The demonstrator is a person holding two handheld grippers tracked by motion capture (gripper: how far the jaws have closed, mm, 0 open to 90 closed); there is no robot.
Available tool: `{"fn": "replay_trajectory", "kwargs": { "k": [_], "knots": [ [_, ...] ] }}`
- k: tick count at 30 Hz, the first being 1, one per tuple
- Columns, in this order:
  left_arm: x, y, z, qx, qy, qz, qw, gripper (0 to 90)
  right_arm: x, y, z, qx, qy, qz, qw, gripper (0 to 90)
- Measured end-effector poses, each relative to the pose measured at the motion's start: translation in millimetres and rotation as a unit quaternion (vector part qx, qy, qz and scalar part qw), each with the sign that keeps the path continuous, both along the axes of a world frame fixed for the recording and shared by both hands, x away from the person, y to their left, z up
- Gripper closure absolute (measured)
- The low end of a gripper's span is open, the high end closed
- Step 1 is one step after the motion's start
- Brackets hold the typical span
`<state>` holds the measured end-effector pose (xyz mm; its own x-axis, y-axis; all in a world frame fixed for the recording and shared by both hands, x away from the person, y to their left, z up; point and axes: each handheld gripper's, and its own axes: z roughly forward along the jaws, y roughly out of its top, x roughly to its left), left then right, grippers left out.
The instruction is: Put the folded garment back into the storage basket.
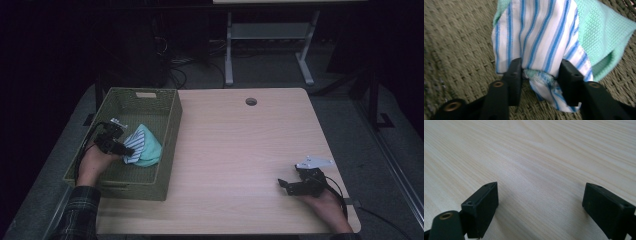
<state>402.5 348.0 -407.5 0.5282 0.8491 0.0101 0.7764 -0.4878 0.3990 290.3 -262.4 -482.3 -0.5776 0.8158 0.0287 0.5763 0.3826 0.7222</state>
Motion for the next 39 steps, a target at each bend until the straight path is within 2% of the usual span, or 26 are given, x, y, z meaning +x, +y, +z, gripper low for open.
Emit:
{"fn": "replay_trajectory", "kwargs": {
  "k": [6,10,14,17,20,29,37,39],
  "knots": [
    [-0.8,4.5,1.5,-0.013,-0.012,0.012,0.9998,40.3,-0.1,0.1,0.1,0.0,0.001,-0.001,1.0,13.2],
    [-1.8,7.8,6.2,-0.036,-0.026,0.024,0.9987,30.8,-0.3,0.2,0.1,0.001,0.003,-0.001,1.0,13.2],
    [-6.7,9.0,14.8,-0.05,-0.042,0.025,0.9975,25.9,-0.2,0.2,0.1,0.001,0.002,-0.001,1.0,13.2],
    [-11.4,9.6,21.8,-0.069,-0.051,0.029,0.9959,22.6,-0.3,0.2,0.1,0.001,0.002,-0.001,1.0,13.2],
    [-14.8,8.0,27.6,-0.075,-0.061,0.03,0.9949,18.2,-0.2,0.2,0.1,0.001,0.002,-0.001,1.0,13.2],
    [-25.6,-11.9,51.5,-0.116,-0.094,0.012,0.9887,13.7,0.0,0.1,0.0,0.0,0.0,0.0,1.0,13.2],
    [-32.6,-35.4,68.2,-0.14,-0.109,-0.013,0.984,13.4,0.0,0.0,0.0,0.0,0.0,0.0,1.0,13.1],
    [-34.7,-41.3,72.5,-0.15,-0.115,-0.018,0.9819,13.4,-0.1,0.1,0.1,0.0,0.001,0.0,1.0,13.1]
  ]
}}
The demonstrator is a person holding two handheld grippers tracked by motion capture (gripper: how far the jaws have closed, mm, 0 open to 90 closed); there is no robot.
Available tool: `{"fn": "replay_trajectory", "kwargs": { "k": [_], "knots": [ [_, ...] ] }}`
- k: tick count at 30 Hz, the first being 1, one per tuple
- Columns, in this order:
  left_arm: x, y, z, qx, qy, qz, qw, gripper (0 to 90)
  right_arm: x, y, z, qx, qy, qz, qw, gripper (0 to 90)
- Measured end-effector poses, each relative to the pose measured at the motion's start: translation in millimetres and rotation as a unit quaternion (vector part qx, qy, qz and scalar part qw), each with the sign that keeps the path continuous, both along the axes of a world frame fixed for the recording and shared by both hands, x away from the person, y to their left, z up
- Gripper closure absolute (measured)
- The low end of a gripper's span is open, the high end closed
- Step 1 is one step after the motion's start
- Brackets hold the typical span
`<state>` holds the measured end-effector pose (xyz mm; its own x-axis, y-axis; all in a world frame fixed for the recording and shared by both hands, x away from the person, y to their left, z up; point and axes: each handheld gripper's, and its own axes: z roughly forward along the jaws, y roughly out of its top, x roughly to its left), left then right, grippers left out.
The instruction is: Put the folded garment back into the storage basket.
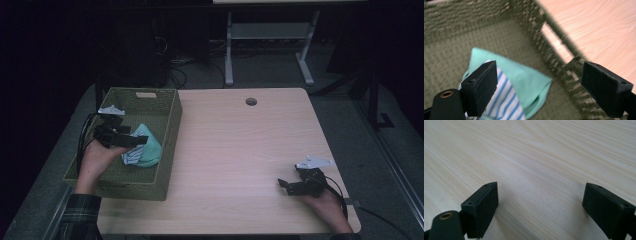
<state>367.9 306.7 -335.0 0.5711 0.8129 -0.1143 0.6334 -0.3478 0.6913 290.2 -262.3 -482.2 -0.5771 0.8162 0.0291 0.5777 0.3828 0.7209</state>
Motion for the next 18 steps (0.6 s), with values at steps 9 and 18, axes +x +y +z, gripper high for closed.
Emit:
{"fn": "replay_trajectory", "kwargs": {
  "k": [9,18],
  "knots": [
    [-8.8,-34.7,16.6,-0.009,-0.025,-0.035,0.999,13.4,0.2,-0.1,-0.1,-0.001,-0.001,0.001,1.0,13.0],
    [-15.3,-77.9,18.0,-0.014,-0.025,-0.076,0.9967,13.0,0.0,0.7,-0.1,0.0,0.003,0.003,1.0,11.3]
  ]
}}
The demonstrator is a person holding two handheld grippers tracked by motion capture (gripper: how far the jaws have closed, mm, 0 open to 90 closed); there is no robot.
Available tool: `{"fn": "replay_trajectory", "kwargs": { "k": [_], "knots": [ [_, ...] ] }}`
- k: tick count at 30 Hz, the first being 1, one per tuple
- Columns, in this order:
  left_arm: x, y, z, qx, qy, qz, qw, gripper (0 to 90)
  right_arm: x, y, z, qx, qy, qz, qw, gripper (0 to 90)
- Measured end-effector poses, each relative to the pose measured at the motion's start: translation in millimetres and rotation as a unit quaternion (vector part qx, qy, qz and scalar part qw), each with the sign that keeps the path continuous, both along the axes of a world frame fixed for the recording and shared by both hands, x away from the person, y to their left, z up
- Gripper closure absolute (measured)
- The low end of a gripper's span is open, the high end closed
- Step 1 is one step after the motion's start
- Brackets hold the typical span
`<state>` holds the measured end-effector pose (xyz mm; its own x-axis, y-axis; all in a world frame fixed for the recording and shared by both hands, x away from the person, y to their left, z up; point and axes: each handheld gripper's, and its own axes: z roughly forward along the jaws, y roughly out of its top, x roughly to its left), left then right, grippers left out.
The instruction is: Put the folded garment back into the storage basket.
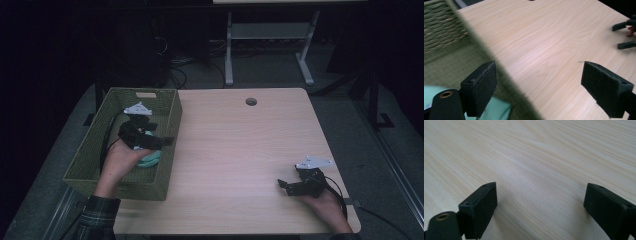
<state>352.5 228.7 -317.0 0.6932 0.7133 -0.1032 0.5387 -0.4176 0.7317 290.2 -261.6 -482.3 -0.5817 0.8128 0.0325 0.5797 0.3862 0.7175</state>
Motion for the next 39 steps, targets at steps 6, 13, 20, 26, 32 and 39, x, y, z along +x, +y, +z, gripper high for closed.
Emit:
{"fn": "replay_trajectory", "kwargs": {
  "k": [6,13,20,26,32,39],
  "knots": [
    [-2.3,-30.5,-7.8,0.001,0.006,-0.026,0.9997,13.0,-0.3,0.4,0.0,-0.001,0.0,0.0,1.0,10.4],
    [-5.3,-59.2,-18.6,0.001,0.011,-0.045,0.9989,13.0,0.7,1.0,-0.6,-0.004,0.005,-0.008,0.9999,4.4],
    [-10.1,-83.9,-32.7,-0.002,0.016,-0.061,0.998,13.0,1.5,1.0,-0.8,-0.006,0.007,-0.008,0.9999,2.9],
    [-18.1,-107.6,-48.8,0.009,0.023,-0.085,0.9961,13.0,1.7,0.9,-0.9,-0.007,0.007,-0.009,0.9999,2.6],
    [-23.6,-122.3,-68.1,0.018,0.022,-0.095,0.995,13.0,1.8,0.8,-1.0,-0.007,0.006,-0.008,0.9999,2.6],
    [-25.9,-128.9,-90.2,0.022,0.018,-0.092,0.9954,13.0,1.7,0.9,-0.9,-0.007,0.007,-0.009,0.9999,2.6]
  ]
}}
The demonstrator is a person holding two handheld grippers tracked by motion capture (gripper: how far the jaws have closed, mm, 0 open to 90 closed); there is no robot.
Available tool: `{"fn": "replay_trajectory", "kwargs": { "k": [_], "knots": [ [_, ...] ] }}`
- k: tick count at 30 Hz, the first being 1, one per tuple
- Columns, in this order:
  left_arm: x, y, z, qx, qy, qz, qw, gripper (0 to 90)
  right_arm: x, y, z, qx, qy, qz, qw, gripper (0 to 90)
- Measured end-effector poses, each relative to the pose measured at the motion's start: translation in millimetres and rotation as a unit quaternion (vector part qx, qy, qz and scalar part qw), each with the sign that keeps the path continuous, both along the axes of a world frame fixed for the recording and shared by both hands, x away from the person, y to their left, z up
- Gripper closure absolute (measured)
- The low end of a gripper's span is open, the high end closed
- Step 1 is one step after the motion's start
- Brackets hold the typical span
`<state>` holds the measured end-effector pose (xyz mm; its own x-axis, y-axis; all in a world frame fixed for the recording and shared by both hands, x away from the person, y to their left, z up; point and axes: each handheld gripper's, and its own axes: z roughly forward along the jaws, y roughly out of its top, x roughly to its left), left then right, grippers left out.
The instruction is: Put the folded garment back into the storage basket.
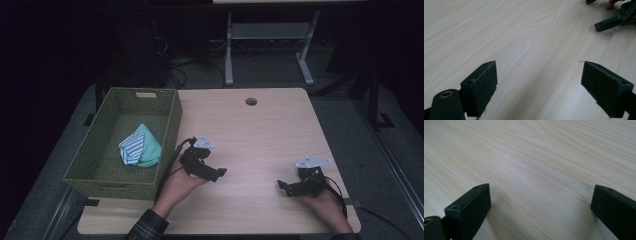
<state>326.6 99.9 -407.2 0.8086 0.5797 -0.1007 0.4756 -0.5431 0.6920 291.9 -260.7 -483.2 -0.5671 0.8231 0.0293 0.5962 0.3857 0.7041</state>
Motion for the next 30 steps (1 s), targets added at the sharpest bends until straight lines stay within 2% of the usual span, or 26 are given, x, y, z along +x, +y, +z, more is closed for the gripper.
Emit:
{"fn": "replay_trajectory", "kwargs": {
  "k": [8,11,22,24,26,30],
  "knots": [
    [-0.7,-0.5,-22.3,0.007,-0.007,0.011,0.9999,13.0,0.0,0.1,0.0,0.0,0.0,-0.001,1.0,2.5],
    [-0.7,-0.8,-30.5,0.01,-0.003,0.015,0.9998,13.0,0.0,0.2,0.0,0.0,0.0,-0.001,1.0,2.5],
    [-3.7,-2.5,-59.5,0.051,-0.001,0.019,0.9985,13.0,0.0,0.1,0.0,0.001,0.001,-0.001,1.0,2.5],
    [-6.8,-3.9,-62.7,0.057,-0.02,0.014,0.9981,12.7,0.0,0.0,0.0,0.0,0.0,0.001,1.0,2.5],
    [-7.2,-2.9,-63.2,0.056,-0.025,0.012,0.998,12.6,-0.3,0.1,0.1,0.0,0.001,0.002,1.0,2.5],
    [-9.8,2.4,-67.9,0.033,-0.042,0.007,0.9986,12.5,-0.5,0.2,0.1,0.0,0.001,0.002,1.0,2.5]
  ]
}}
